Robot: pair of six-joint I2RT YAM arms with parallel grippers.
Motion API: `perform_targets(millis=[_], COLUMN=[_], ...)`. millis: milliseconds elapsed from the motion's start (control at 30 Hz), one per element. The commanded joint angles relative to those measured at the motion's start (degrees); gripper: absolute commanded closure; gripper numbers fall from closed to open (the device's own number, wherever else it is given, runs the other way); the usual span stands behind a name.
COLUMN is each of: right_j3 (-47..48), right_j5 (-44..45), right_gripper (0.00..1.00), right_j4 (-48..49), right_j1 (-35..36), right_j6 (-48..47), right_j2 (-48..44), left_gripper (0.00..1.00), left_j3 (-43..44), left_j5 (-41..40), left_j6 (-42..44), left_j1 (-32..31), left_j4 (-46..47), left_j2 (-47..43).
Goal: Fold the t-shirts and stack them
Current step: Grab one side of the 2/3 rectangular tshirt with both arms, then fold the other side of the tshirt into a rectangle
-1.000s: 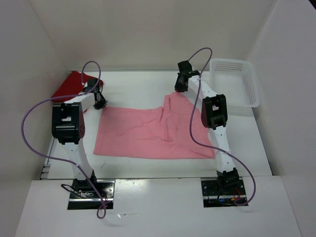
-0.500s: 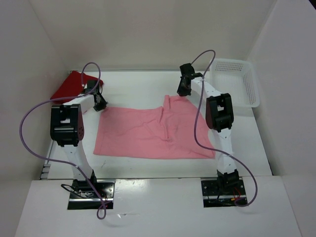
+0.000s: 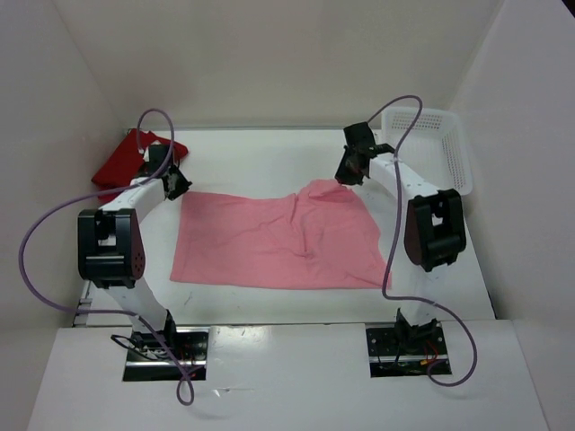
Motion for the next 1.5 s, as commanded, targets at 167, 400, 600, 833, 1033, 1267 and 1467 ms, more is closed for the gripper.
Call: perform_targets(millis=[167,400,600,833,1033,1267,1467], right_j3=[-15.96,-28.45,-37.76,-40.58,-43.57,-42.53,-41.47], right_j5=[-0.68,-4.63,-8.07,-10.88,-12.19,-10.53,-9.30], right_gripper=[1.00,1.00,1.00,0.97,0.97,0.97,0.97], right_j4=[1.25,-1.39,-3.23,-6.66,-10.78,-16.76,-19.22], right_j1=[-1.51,-5.38,-6.70,-6.70,-6.70,-6.70,-6.70], right_j6=[4.62,8.04,10.25,13.50,15.26,16.40,16.40], right_j2=[-20.35,-34.66,-43.11,-48.30,-52.44,-56.14,-57.53], left_gripper=[1.00,1.00,1.00,1.00,1.00,1.00,1.00], left_j3=[-5.00,-7.82,-10.37,-14.41,-16.25,-16.79,-17.84], left_j5=[0.12,0.12,1.26,1.26,1.78,1.17,1.17], left_j6=[-0.89,-0.37,0.25,0.25,0.86,1.39,1.39], left_j1=[0.75,0.75,0.75,0.75,1.28,1.81,1.81], left_j4=[1.27,-0.58,-2.33,-5.41,-8.13,-10.16,-12.78], left_j2=[-9.38,-14.47,-17.73,-20.28,-22.04,-23.18,-23.18])
